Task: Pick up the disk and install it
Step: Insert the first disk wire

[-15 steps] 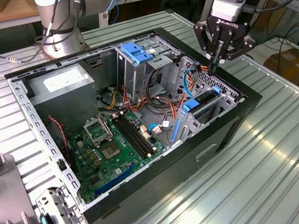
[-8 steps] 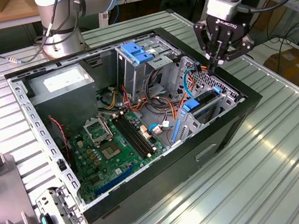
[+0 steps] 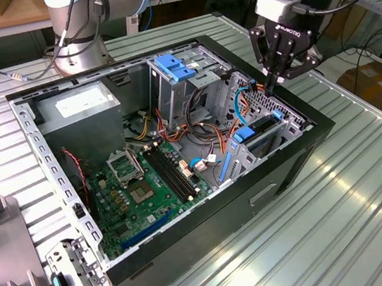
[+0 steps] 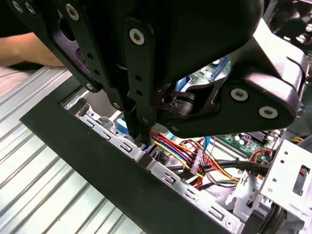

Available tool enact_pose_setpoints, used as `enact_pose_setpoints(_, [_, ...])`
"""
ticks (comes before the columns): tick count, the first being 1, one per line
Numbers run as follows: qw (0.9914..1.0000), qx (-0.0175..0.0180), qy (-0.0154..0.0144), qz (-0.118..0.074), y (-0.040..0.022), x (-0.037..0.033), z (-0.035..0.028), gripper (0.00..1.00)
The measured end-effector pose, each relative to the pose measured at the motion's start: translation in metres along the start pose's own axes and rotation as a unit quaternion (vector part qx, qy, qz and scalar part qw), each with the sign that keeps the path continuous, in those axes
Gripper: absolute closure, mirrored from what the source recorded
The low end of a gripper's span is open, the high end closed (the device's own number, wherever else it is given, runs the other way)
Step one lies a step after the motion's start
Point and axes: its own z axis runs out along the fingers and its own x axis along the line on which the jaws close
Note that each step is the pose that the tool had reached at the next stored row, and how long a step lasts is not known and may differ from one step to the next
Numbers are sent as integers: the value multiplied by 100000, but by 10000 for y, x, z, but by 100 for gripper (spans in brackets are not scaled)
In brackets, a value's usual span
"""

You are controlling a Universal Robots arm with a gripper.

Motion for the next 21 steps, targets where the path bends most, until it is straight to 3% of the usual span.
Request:
enact_pose_setpoints(3, [99998,-32,28,649,74,-11,10,83])
enact_pose_setpoints(6, [99994,-61,169,1060,96,24,80,83])
enact_pose_setpoints(8, [99994,-66,180,1048,177,23,107,83])
enact_pose_setpoints(9, [99994,-58,171,1037,195,36,124,83])
enact_pose_setpoints(11, [99994,-59,164,1039,231,139,196,83])
enact_pose_setpoints(13, [99995,-57,157,1021,259,159,223,83])
enact_pose_setpoints(21, [99994,-60,163,1109,285,181,248,83])
